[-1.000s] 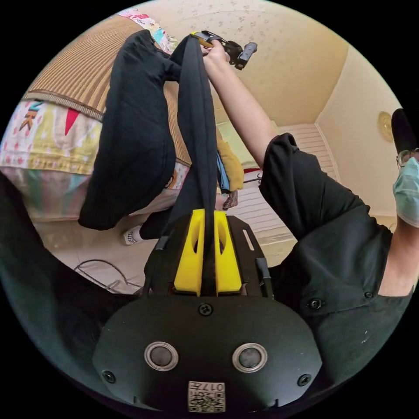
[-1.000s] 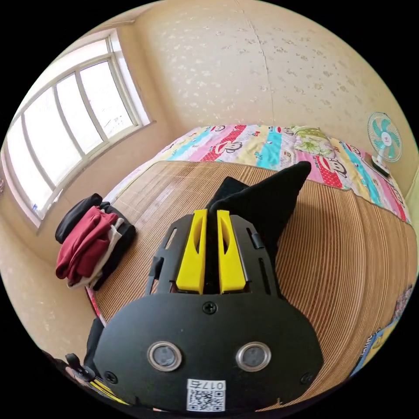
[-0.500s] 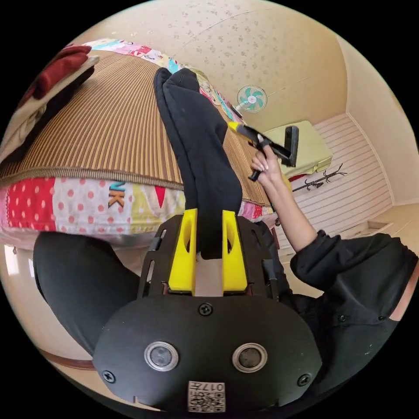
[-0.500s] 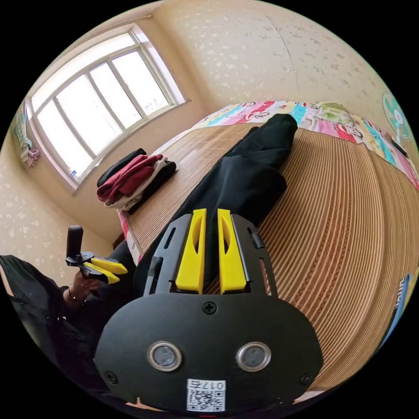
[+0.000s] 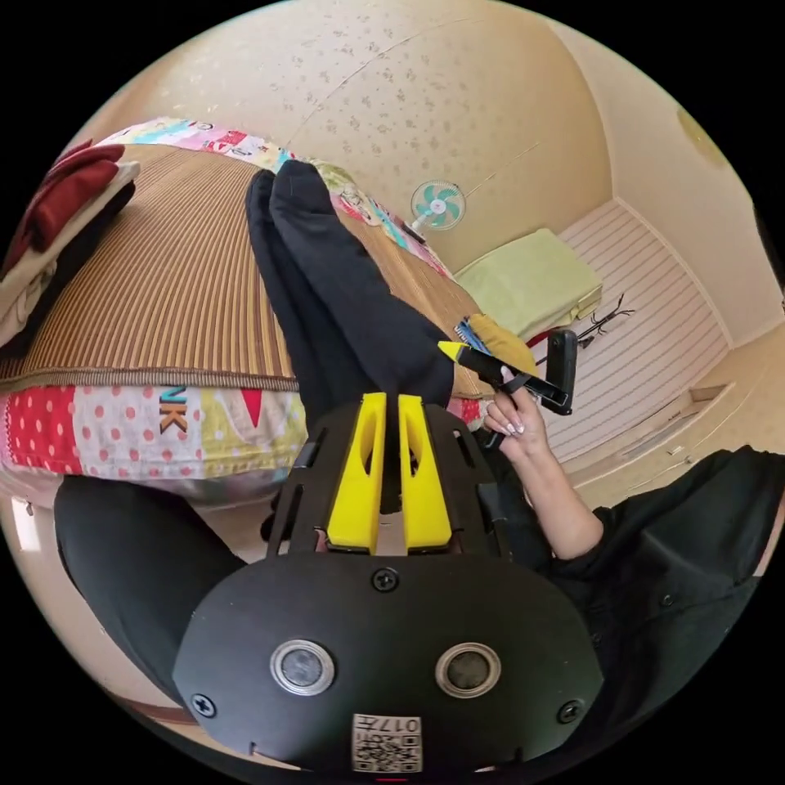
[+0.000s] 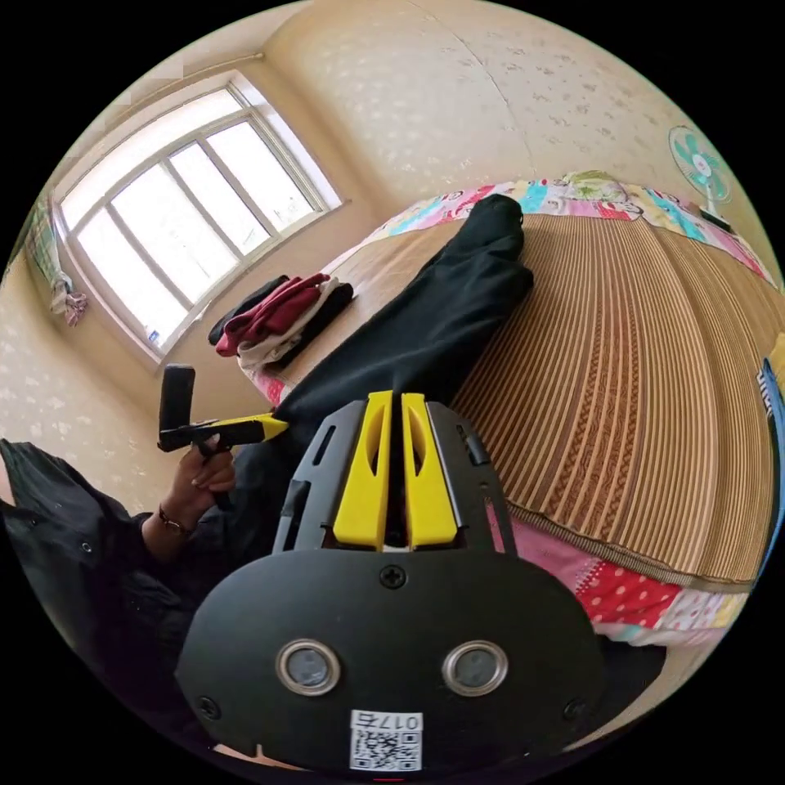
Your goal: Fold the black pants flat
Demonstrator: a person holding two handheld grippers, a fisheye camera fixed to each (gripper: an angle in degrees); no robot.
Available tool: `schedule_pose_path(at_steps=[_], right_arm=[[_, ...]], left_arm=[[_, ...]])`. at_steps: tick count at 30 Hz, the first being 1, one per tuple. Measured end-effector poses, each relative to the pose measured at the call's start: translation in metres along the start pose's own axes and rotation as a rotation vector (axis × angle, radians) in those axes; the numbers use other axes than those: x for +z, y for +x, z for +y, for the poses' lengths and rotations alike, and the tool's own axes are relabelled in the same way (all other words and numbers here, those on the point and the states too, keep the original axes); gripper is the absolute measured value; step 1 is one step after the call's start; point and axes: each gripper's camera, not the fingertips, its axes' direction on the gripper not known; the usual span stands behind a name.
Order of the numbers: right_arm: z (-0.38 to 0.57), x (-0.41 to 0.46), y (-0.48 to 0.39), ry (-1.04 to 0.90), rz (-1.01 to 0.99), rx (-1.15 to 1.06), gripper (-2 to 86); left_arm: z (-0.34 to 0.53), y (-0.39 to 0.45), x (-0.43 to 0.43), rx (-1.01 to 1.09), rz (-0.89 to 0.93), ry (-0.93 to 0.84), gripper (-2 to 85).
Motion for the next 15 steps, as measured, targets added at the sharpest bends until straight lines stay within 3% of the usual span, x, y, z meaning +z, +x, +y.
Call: schedule_pose_path(at_steps=[3,7,10,15], right_arm=[[0.0,0.01,0.022,-0.129,0.027,0.169,3.2],[-0.035,-0.013,0.005,0.019,0.167,0.079,4.0],[-0.069,0.007,0.008,-0.033,0.247,0.111,6.0],[-0.091,0.031,0.0,0.119,0.136,0.125,7.4]], left_arm=[[0.014,-0.011,0.029,-0.073,-0.071,-0.115,4.3],[0.016,-0.014,0.026,-0.046,-0.018,-0.054,7.8],[0.013,-0.01,0.023,0.0,-0.036,-0.017,8.1],[0.008,-0.011,0.042,0.019,-0.075,-0.063,5.5]])
